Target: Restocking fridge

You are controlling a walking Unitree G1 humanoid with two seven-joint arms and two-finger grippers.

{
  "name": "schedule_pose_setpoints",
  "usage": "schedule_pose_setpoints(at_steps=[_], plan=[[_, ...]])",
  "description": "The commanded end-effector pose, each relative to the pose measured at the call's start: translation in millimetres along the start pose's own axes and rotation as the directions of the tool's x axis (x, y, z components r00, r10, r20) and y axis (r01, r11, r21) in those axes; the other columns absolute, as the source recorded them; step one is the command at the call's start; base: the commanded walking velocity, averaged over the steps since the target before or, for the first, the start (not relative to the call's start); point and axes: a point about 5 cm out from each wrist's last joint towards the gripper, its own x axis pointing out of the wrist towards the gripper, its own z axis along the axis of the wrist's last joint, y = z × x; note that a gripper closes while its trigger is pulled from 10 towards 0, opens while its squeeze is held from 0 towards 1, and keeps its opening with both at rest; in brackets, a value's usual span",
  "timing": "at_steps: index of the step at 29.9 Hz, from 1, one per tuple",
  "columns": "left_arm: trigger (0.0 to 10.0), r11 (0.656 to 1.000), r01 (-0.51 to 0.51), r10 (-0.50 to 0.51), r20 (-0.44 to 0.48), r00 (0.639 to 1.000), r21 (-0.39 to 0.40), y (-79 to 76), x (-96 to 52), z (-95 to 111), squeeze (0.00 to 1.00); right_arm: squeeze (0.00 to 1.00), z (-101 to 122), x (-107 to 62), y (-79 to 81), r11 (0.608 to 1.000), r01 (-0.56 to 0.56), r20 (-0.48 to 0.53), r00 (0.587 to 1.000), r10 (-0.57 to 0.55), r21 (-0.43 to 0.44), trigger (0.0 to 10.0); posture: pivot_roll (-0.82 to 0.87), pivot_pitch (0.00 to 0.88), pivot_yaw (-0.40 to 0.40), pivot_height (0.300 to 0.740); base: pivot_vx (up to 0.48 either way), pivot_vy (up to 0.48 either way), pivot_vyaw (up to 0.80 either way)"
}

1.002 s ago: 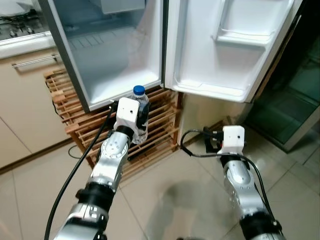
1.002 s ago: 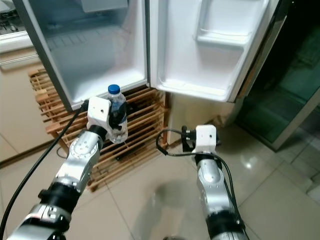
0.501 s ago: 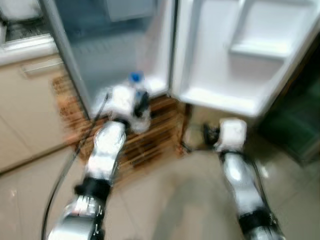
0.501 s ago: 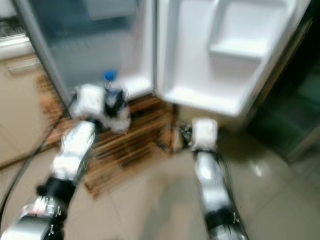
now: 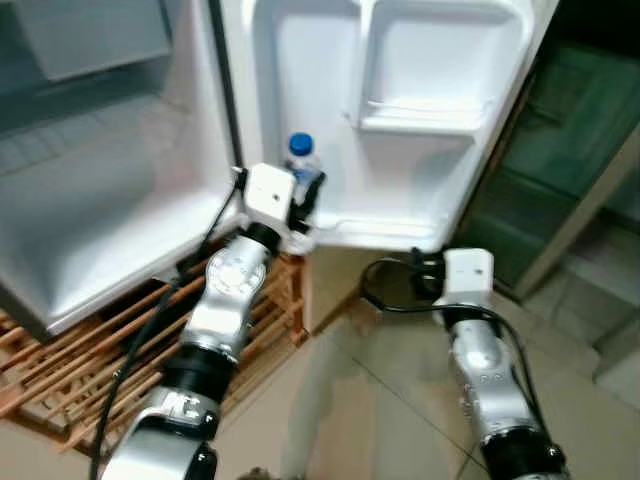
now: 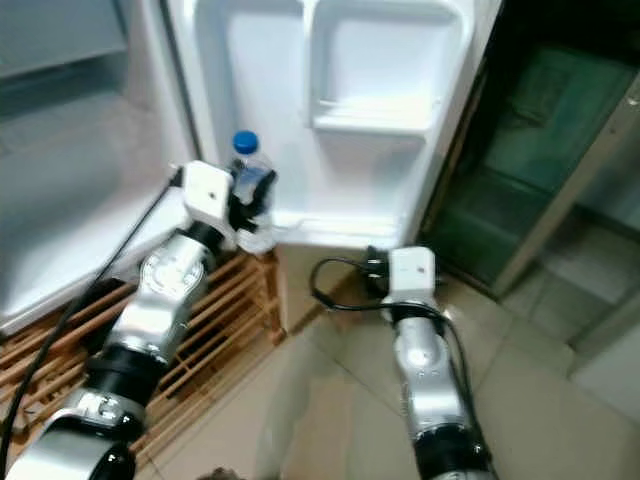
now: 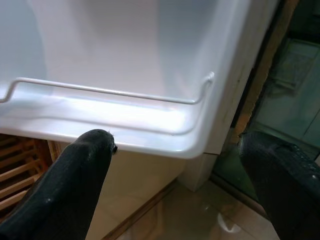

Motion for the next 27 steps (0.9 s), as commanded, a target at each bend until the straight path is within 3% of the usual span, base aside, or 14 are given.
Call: schedule_pose_setpoints(at_steps=[1, 14, 17, 21, 27], plan=[[10.0, 1.000, 0.026, -0.026, 0.046, 0.999, -0.006, -6.9, 4.1, 11.6, 0.00, 0.02, 6.1, 0.7, -6.2, 1.000, 0.004, 0.027, 1.000, -0.004, -0.007, 10.0, -0.11, 0.000, 0.019, 0.740, 0.000, 0.000, 0.00], [10.0, 0.997, -0.080, 0.081, 0.076, 0.994, -0.015, 4.9, 3.0, 15.2, 0.00, 0.02, 20.1, 3.7, 1.5, 0.998, -0.059, 0.082, 0.995, 0.056, 0.038, 10.0, -0.11, 0.000, 0.009, 0.740, 0.000, 0.000, 0.00], [10.0, 0.989, -0.136, 0.139, 0.067, 0.988, -0.055, 7.5, 4.6, 12.0, 0.00, 0.02, 30.9, 1.4, 12.7, 0.981, -0.172, 0.135, 0.978, 0.159, 0.093, 10.0, -0.11, 0.000, 0.008, 0.740, 0.000, 0.000, 0.00], [10.0, 0.985, -0.130, 0.141, 0.098, 0.985, -0.110, -1.6, 7.6, 16.2, 0.00, 0.01, 35.0, -2.4, 16.4, 0.969, -0.226, 0.145, 0.967, 0.210, 0.104, 10.0, -0.12, 0.000, 0.006, 0.740, 0.000, 0.000, 0.00], [10.0, 0.983, -0.055, 0.086, 0.174, 0.981, -0.177, -21.8, 11.9, 29.4, 0.00, 0.01, 28.3, -7.8, -3.9, 0.992, -0.112, 0.109, 0.988, 0.105, 0.055, 10.0, -0.14, 0.000, 0.013, 0.740, 0.000, 0.000, 0.00]])
